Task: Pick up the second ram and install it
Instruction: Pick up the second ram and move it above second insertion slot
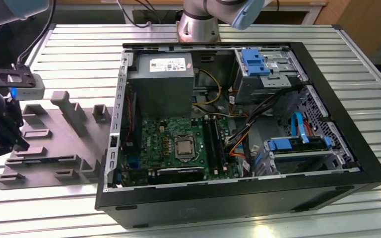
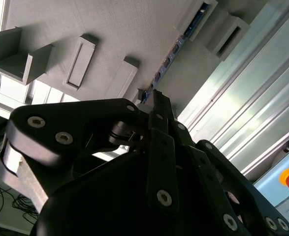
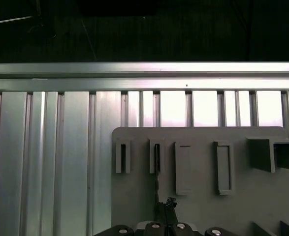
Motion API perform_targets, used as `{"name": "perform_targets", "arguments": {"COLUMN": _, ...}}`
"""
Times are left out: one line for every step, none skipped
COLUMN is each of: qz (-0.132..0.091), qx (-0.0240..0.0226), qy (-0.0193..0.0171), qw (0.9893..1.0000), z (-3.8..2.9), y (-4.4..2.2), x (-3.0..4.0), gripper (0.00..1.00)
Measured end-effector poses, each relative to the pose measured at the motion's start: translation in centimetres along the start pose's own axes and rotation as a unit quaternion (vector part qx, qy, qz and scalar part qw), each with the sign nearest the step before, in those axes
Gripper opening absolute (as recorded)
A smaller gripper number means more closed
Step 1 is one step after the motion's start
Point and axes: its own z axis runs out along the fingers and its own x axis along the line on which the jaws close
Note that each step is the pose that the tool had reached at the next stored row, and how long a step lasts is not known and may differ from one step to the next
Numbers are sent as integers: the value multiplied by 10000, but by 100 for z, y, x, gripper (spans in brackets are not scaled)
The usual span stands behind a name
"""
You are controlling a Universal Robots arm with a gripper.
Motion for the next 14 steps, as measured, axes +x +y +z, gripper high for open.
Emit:
{"name": "perform_targets", "arguments": {"qz": 0, "qx": 0, "qy": 0, "qw": 10000, "z": 7, "y": 0, "x": 1, "gripper": 11}}
{"name": "perform_targets", "arguments": {"qz": 0, "qx": 0, "qy": 1, "qw": 10000, "z": 14, "y": 0, "x": 1, "gripper": 11}}
{"name": "perform_targets", "arguments": {"qz": 0, "qx": 0, "qy": 0, "qw": 10000, "z": 23, "y": -1, "x": 2, "gripper": 11}}
{"name": "perform_targets", "arguments": {"qz": 0, "qx": 0, "qy": 0, "qw": 10000, "z": 31, "y": -1, "x": 3, "gripper": 11}}
{"name": "perform_targets", "arguments": {"qz": 0, "qx": 0, "qy": 0, "qw": 10000, "z": 40, "y": -2, "x": 4, "gripper": 11}}
{"name": "perform_targets", "arguments": {"qz": 0, "qx": 0, "qy": 0, "qw": 10000, "z": 49, "y": -2, "x": 5, "gripper": 11}}
{"name": "perform_targets", "arguments": {"qz": 0, "qx": 0, "qy": 1, "qw": 10000, "z": 56, "y": -2, "x": 6, "gripper": 11}}
{"name": "perform_targets", "arguments": {"qz": 0, "qx": 0, "qy": 0, "qw": 10000, "z": 64, "y": -3, "x": 7, "gripper": 11}}
{"name": "perform_targets", "arguments": {"qz": 0, "qx": -1, "qy": 1, "qw": 10000, "z": 71, "y": -3, "x": 8, "gripper": 11}}
{"name": "perform_targets", "arguments": {"qz": 0, "qx": 0, "qy": 1, "qw": 10000, "z": 78, "y": -3, "x": 8, "gripper": 11}}
{"name": "perform_targets", "arguments": {"qz": 0, "qx": -1, "qy": 1, "qw": 10000, "z": 86, "y": -4, "x": 9, "gripper": 11}}
{"name": "perform_targets", "arguments": {"qz": 0, "qx": 0, "qy": 0, "qw": 10000, "z": 94, "y": -4, "x": 10, "gripper": 11}}
{"name": "perform_targets", "arguments": {"qz": 0, "qx": -1, "qy": 0, "qw": 10000, "z": 102, "y": -4, "x": 10, "gripper": 11}}
{"name": "perform_targets", "arguments": {"qz": 0, "qx": 0, "qy": 0, "qw": 10000, "z": 109, "y": -5, "x": 11, "gripper": 11}}
